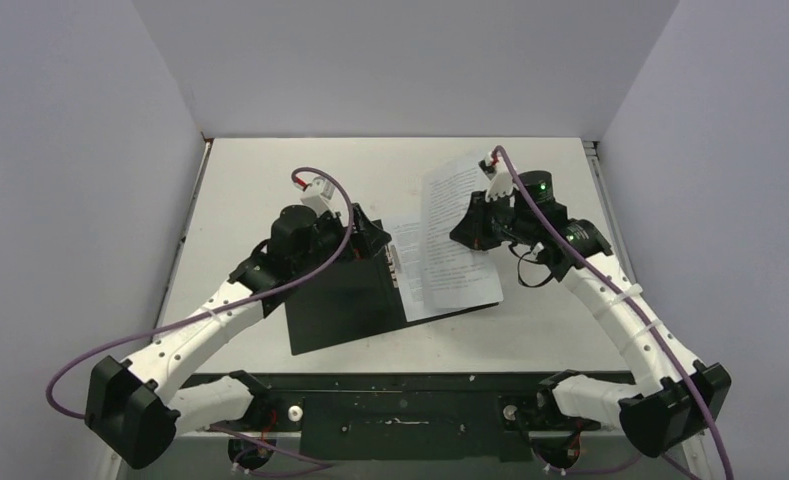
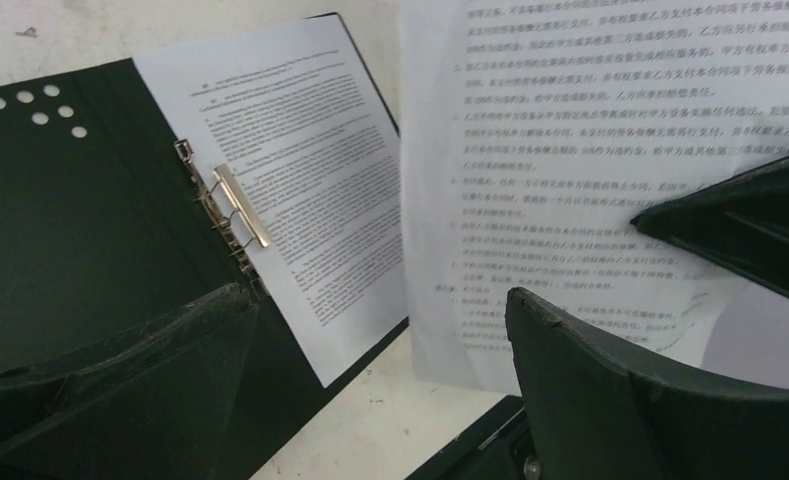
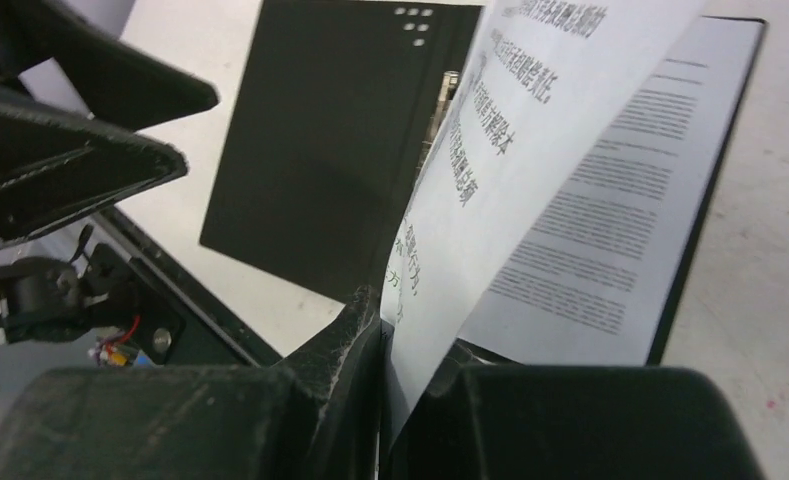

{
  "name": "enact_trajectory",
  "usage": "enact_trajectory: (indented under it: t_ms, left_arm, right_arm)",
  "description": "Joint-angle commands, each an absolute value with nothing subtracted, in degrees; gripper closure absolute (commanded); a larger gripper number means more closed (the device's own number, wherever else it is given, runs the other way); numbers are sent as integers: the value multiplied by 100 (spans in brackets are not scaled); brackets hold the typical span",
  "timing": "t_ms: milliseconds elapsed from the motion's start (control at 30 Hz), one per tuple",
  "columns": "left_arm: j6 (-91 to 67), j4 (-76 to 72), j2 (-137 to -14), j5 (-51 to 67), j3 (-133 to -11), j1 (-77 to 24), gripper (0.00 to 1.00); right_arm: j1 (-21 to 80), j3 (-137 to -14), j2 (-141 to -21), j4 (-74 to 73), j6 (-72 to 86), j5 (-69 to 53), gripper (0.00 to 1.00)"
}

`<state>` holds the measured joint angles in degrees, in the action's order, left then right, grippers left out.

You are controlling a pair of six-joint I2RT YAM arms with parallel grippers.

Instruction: Put the files into the folder

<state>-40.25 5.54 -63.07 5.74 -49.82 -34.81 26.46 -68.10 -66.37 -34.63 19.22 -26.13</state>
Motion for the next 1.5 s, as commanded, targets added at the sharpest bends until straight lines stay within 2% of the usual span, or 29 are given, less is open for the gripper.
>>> enact_trajectory:
  t_ms: [0, 300, 733, 1467]
  left_arm:
    - [-4111, 340, -6612, 140, -4935, -3532, 4]
    - [-4191, 130, -7387, 43, -4805, -3533, 3]
    - [-4298, -327, -8192, 106, -4629, -3462, 4]
    - [-4211, -650, -8403, 445, -4236, -3120, 3]
  right_arm:
    - [2137, -6947, -6851, -3482, 1746, -2891, 95]
    - [1731, -6919, -7695, -3285, 1692, -3520, 95]
    - [1742, -7021, -8537, -2974, 1798, -4221, 95]
    - [1443, -6753, -9851, -2582, 1688, -4054, 94]
